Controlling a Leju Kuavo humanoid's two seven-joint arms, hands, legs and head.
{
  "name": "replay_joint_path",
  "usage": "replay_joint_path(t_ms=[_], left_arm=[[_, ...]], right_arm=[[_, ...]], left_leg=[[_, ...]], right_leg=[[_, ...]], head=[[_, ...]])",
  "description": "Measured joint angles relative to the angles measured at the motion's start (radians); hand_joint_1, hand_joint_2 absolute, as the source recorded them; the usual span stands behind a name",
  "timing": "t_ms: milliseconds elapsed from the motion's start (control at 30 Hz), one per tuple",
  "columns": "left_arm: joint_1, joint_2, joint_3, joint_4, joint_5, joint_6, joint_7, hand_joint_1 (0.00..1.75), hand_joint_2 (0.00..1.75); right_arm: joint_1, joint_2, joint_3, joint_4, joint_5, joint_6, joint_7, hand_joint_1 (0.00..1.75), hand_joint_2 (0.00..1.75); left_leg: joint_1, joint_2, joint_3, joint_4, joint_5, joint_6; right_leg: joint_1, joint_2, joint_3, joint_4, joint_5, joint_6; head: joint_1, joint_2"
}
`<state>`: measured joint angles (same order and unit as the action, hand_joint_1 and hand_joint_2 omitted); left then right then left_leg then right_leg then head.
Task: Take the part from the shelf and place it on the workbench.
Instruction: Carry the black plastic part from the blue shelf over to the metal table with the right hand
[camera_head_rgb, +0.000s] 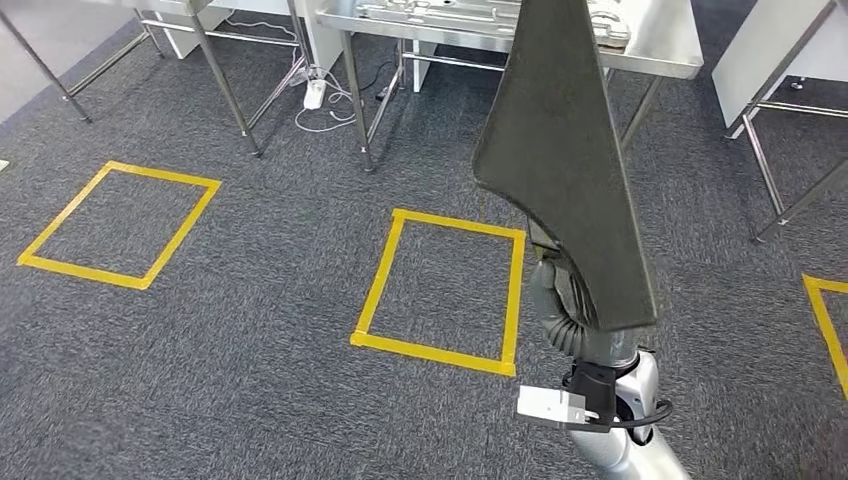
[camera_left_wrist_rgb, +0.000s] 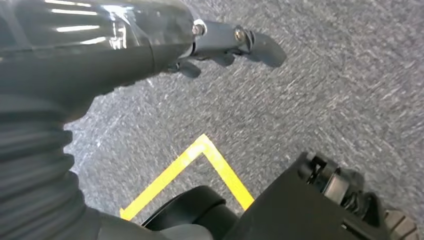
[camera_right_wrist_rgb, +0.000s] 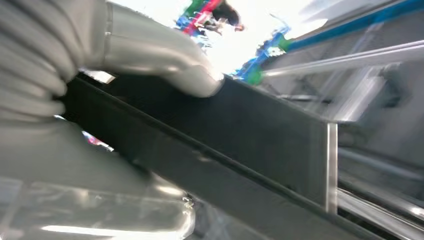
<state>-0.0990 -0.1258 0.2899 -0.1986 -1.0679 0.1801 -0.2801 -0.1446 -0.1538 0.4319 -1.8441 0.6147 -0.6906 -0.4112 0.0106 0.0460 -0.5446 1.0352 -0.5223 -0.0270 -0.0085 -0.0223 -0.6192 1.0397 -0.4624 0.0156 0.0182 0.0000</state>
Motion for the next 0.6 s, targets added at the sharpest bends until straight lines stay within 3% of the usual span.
replay_joint_path(t_ms=[67, 167, 200, 233, 267, 333, 367, 433, 533, 600], left_arm=[[-0.001, 0.0, 0.0, 0.0, -0.002, 0.0, 0.008, 0.0, 1.75], [-0.008, 0.0, 0.0, -0.001, -0.002, 0.001, 0.014, 0.0, 1.75], [-0.011, 0.0, 0.001, -0.001, -0.002, 0.001, 0.016, 0.0, 1.75], [-0.012, 0.0, 0.001, -0.002, -0.002, 0.001, 0.018, 0.0, 1.75], [-0.012, 0.0, 0.001, -0.002, -0.002, 0.001, 0.021, 0.0, 1.75], [-0.006, 0.001, 0.001, -0.002, -0.003, 0.001, 0.024, 0.0, 1.75], [-0.003, 0.001, 0.001, -0.002, -0.004, 0.001, 0.025, 0.0, 1.75], [-0.001, 0.001, 0.001, -0.002, -0.004, 0.0, 0.023, 0.0, 1.75], [-0.003, -0.001, 0.0, -0.002, -0.004, -0.007, 0.013, 0.0, 1.75], [-0.003, -0.003, 0.0, -0.002, -0.004, -0.016, 0.004, 0.0, 1.75]], right_arm=[[-0.004, 0.0, 0.0, 0.003, -0.001, 0.0, 0.002, 1.68, 1.75], [-0.007, 0.002, 0.001, 0.008, -0.002, 0.0, 0.004, 1.68, 1.75], [-0.006, 0.002, 0.001, 0.01, -0.002, 0.0, 0.004, 1.68, 1.75], [-0.006, 0.002, 0.002, 0.012, -0.003, 0.0, 0.004, 1.68, 1.75], [-0.006, 0.002, 0.002, 0.013, -0.003, 0.0, 0.005, 1.68, 1.75], [-0.006, 0.002, 0.003, 0.014, -0.003, 0.0, 0.005, 1.68, 1.75], [-0.007, 0.002, 0.003, 0.015, -0.003, 0.0, 0.005, 1.68, 1.75], [-0.007, 0.002, 0.003, 0.015, -0.003, 0.0, 0.006, 1.68, 1.75], [-0.007, 0.002, 0.003, 0.016, -0.003, 0.0, 0.007, 1.68, 1.75], [-0.011, 0.002, 0.003, 0.016, -0.004, 0.0, 0.007, 1.68, 1.75]], left_leg=[[0.002, -0.013, -0.012, 0.038, -0.027, -0.008], [0.001, -0.037, -0.097, 0.224, -0.111, -0.009], [0.0, -0.039, -0.12, 0.272, -0.123, -0.009], [0.0, -0.04, -0.126, 0.285, -0.115, -0.009], [0.0, -0.04, -0.114, 0.256, -0.087, -0.008], [0.003, -0.057, -0.059, 0.125, -0.014, -0.006], [0.005, -0.071, -0.035, 0.064, 0.007, -0.006], [0.005, -0.09, -0.019, 0.014, 0.013, -0.002], [0.003, -0.08, -0.018, 0.005, 0.017, 0.015], [0.007, -0.067, -0.016, 0.0, 0.02, 0.025]], right_leg=[[-0.005, 0.008, 0.004, -0.003, 0.001, -0.015], [-0.005, 0.018, 0.007, -0.004, -0.001, -0.027], [-0.004, 0.023, 0.008, -0.004, -0.002, -0.028], [-0.003, 0.029, 0.01, -0.004, -0.002, -0.029], [-0.003, 0.037, 0.013, -0.003, -0.003, -0.028], [-0.004, 0.052, 0.017, -0.002, -0.005, -0.025], [-0.003, 0.059, 0.016, 0.0, -0.005, -0.022], [-0.002, 0.068, 0.008, 0.001, -0.002, -0.011], [-0.004, 0.067, 0.001, 0.004, -0.004, 0.003], [-0.003, 0.051, -0.028, 0.064, -0.041, 0.008]], head=[[-0.009, 0.0], [-0.032, 0.0], [-0.036, 0.0], [-0.039, 0.0], [-0.042, 0.0], [-0.047, 0.0], [-0.05, 0.0], [-0.052, 0.0], [-0.048, 0.0], [-0.036, 0.0]])
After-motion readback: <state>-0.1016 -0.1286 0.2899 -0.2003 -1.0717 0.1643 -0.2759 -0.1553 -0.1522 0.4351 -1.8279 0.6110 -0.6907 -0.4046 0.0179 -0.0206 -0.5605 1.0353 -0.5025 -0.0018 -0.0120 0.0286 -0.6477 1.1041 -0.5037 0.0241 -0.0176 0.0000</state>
